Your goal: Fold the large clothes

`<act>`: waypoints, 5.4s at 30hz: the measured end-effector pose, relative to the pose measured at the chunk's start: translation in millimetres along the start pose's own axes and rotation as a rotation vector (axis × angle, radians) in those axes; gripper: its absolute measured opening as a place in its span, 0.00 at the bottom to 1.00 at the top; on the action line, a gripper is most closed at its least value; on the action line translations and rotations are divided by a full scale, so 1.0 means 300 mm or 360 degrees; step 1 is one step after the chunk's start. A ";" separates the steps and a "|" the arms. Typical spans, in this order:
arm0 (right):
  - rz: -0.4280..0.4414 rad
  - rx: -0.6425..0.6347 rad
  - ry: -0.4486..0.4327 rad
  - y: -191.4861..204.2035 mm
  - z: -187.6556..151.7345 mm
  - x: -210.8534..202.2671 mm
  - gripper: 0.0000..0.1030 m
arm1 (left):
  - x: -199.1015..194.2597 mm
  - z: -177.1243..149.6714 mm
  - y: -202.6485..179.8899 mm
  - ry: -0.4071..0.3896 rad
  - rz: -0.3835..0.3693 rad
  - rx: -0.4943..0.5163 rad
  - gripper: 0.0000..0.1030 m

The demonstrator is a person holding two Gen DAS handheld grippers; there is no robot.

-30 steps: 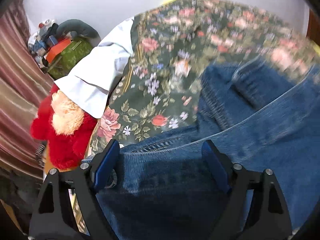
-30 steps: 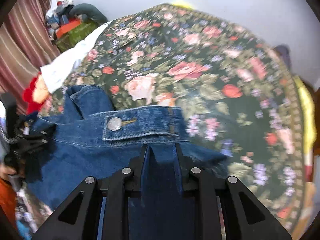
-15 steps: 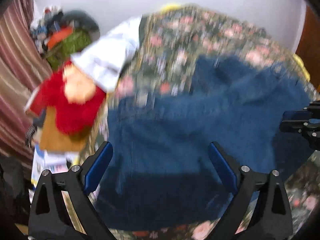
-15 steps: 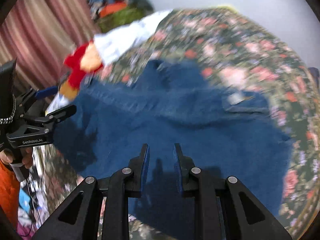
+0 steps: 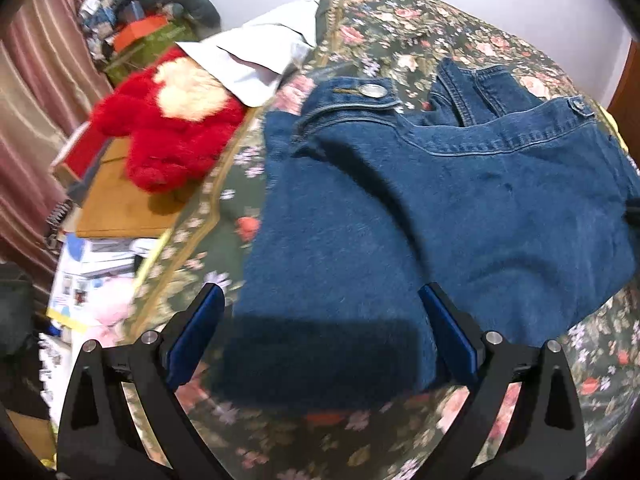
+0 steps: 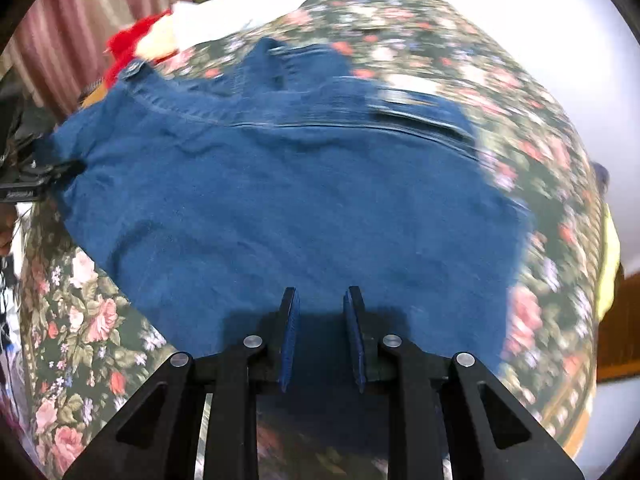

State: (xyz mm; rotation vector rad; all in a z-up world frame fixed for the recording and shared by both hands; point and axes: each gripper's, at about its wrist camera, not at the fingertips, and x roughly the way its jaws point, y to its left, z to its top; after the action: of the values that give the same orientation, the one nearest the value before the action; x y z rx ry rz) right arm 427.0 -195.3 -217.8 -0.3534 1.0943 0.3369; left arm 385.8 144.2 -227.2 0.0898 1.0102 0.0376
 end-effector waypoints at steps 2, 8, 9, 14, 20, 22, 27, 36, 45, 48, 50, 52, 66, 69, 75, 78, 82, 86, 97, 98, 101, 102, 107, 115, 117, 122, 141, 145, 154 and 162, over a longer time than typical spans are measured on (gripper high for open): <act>-0.0023 0.0038 -0.0019 -0.041 -0.033 -0.029 0.18 | -0.022 -0.016 0.023 -0.0007 0.0000 -0.0027 0.96; -0.0080 0.0150 -0.0003 -0.162 -0.139 -0.084 0.18 | -0.084 -0.055 0.075 -0.0027 0.0054 -0.0106 0.96; -0.0089 0.0171 -0.0009 -0.174 -0.156 -0.099 0.19 | -0.098 -0.066 0.079 -0.0034 0.0074 -0.0115 0.96; -0.0250 0.0212 0.0040 -0.202 -0.222 -0.148 0.19 | -0.164 -0.122 0.124 -0.0081 0.0308 -0.0159 0.96; -0.0303 0.0236 0.0048 -0.204 -0.257 -0.201 0.19 | -0.291 -0.179 0.180 -0.0213 0.0247 -0.0391 0.96; -0.0260 0.0251 -0.0020 -0.189 -0.240 -0.245 0.19 | -0.326 -0.185 0.178 -0.0269 0.0180 -0.0470 0.96; -0.0044 0.0325 -0.0226 -0.121 -0.139 -0.340 0.19 | -0.310 -0.185 0.116 -0.0274 -0.0119 -0.0679 0.96; 0.0224 0.0233 -0.0169 0.096 0.034 -0.220 0.19 | -0.041 -0.212 0.018 -0.0009 -0.0601 -0.1052 0.93; 0.0283 0.0055 0.0097 0.247 0.115 0.101 0.19 | 0.082 -0.119 0.069 -0.0159 -0.0904 -0.1218 0.90; 0.0305 0.0070 0.0127 0.247 0.101 0.172 0.19 | 0.089 -0.095 0.100 -0.0226 -0.0878 -0.1254 0.81; 0.0327 0.0075 0.0076 0.245 0.090 0.174 0.19 | 0.103 -0.072 0.111 -0.0221 -0.0754 -0.1274 0.50; 0.0344 0.0084 0.0071 0.242 0.088 0.171 0.19 | 0.121 -0.060 0.126 -0.0204 -0.0730 -0.1301 0.43; 0.0746 0.0217 0.0185 0.369 0.178 0.077 0.19 | -0.275 -0.068 0.004 -0.0552 -0.0349 -0.0825 0.28; 0.0749 0.0120 0.0286 0.465 0.191 0.154 0.19 | -0.285 -0.072 -0.019 -0.0553 -0.0242 -0.0738 0.28; 0.0750 0.0144 0.0342 0.539 0.172 0.278 0.19 | -0.270 -0.071 -0.080 -0.0533 -0.0096 -0.0647 0.28; 0.0757 0.0080 0.0372 0.535 0.177 0.243 0.19 | -0.290 -0.025 -0.098 -0.0541 -0.0118 -0.0609 0.27; 0.0799 0.0180 0.0335 0.438 0.163 0.127 0.19 | -0.344 0.061 -0.179 -0.0585 -0.0128 -0.0481 0.25; 0.0680 0.0312 0.0106 0.203 0.074 -0.078 0.19 | -0.408 0.145 -0.323 -0.0663 -0.0161 -0.0310 0.23; 0.0372 0.0762 -0.0070 -0.294 -0.317 -0.371 0.19 | -0.455 0.174 -0.919 -0.0642 -0.0403 0.0213 0.22; 0.0360 0.0797 -0.0068 -0.318 -0.356 -0.386 0.19 | -0.440 0.142 -0.962 -0.0604 -0.0424 0.0286 0.22; 0.0348 0.0881 -0.0078 -0.390 -0.437 -0.409 0.19 | -0.369 0.054 -1.084 -0.0451 -0.0455 0.0491 0.22; 0.0343 0.0907 -0.0081 -0.407 -0.459 -0.420 0.19 | -0.344 0.022 -1.114 -0.0402 -0.0428 0.0556 0.22; 0.0303 0.0917 -0.0104 -0.407 -0.496 -0.455 0.19 | -0.331 -0.061 -1.119 -0.0316 -0.0409 0.0660 0.37; 0.0292 0.0691 -0.0278 -0.293 -0.346 -0.556 0.19 | -0.505 -0.047 -0.931 -0.0365 -0.0586 0.0451 0.66; 0.0280 0.0622 -0.0320 -0.253 -0.293 -0.574 0.19 | -0.536 -0.022 -0.848 -0.0425 -0.0528 0.0366 0.70; 0.0262 0.0446 -0.0345 -0.129 -0.158 -0.541 0.19 | -0.521 0.039 -0.651 -0.0479 -0.0281 0.0200 0.80; 0.0150 0.0533 0.0041 -0.186 -0.336 -0.175 1.00 | -0.223 -0.131 -0.571 -0.0082 -0.0360 0.0094 0.89; 0.0254 0.0661 0.0066 -0.219 -0.359 -0.193 1.00 | -0.276 -0.117 -0.533 -0.0121 -0.0340 0.0123 0.89; 0.0370 0.0641 -0.0036 -0.234 -0.236 -0.262 1.00 | -0.257 0.052 -0.377 -0.0115 -0.0371 -0.0061 0.89; 0.0520 0.0664 0.0058 -0.264 -0.099 -0.142 1.00 | -0.054 0.168 -0.356 0.0175 -0.0782 -0.0300 0.89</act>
State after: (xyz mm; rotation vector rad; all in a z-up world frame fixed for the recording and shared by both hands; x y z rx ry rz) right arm 419.6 -283.1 -182.7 0.1935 1.2273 0.3806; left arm 418.8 33.8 -196.8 -0.3364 1.1110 -0.3133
